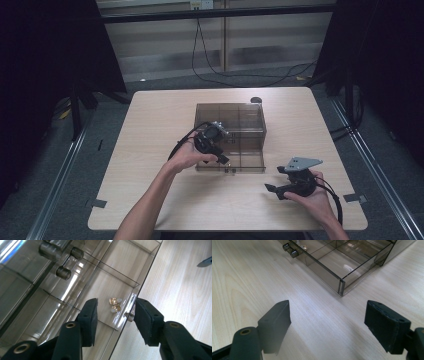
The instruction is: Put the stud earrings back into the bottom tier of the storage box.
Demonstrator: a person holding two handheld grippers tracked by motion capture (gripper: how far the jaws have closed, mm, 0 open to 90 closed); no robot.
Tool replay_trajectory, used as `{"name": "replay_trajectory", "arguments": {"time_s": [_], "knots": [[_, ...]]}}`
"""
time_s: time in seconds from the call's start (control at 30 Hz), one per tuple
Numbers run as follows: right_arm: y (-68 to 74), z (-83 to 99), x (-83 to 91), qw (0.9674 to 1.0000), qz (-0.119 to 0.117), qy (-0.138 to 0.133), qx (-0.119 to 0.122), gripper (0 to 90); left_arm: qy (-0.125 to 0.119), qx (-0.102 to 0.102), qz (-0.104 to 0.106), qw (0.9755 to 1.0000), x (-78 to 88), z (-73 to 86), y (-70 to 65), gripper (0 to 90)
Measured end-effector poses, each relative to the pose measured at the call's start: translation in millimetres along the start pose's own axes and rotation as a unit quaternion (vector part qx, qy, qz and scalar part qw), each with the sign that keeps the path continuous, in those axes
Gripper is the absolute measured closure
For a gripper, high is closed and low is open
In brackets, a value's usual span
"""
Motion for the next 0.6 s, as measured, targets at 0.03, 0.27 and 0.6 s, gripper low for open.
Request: {"name": "replay_trajectory", "arguments": {"time_s": [0.03, 0.27, 0.6], "knots": [[0.1, -0.2, -0.4, 1.0000, -0.001, 0.000, 0.000, 20.1, 0.000, 0.000, 0.000, 1.0000, 0.0, 0.0, 0.0, 45.8], [-0.4, -1.2, -0.2, 1.0000, -0.001, -0.004, -0.004, 20.4, -0.047, 0.016, -0.020, 0.9985, 14.9, 7.4, 6.8, 27.7], [-1.1, -4.3, -2.4, 0.9999, -0.004, -0.008, -0.014, 24.4, -0.096, 0.043, -0.024, 0.9942, 27.7, 21.7, 13.3, 10.8]]}}
Point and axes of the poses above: each handheld gripper's, and its own axes: x roughly backward along the jaws, z roughly out of its underside, y roughly to its left, the point moved 9 cm from there along -x, roughly forward along the jaws, and after that the axes turned 8 degrees about x, right-handed, at the moved point
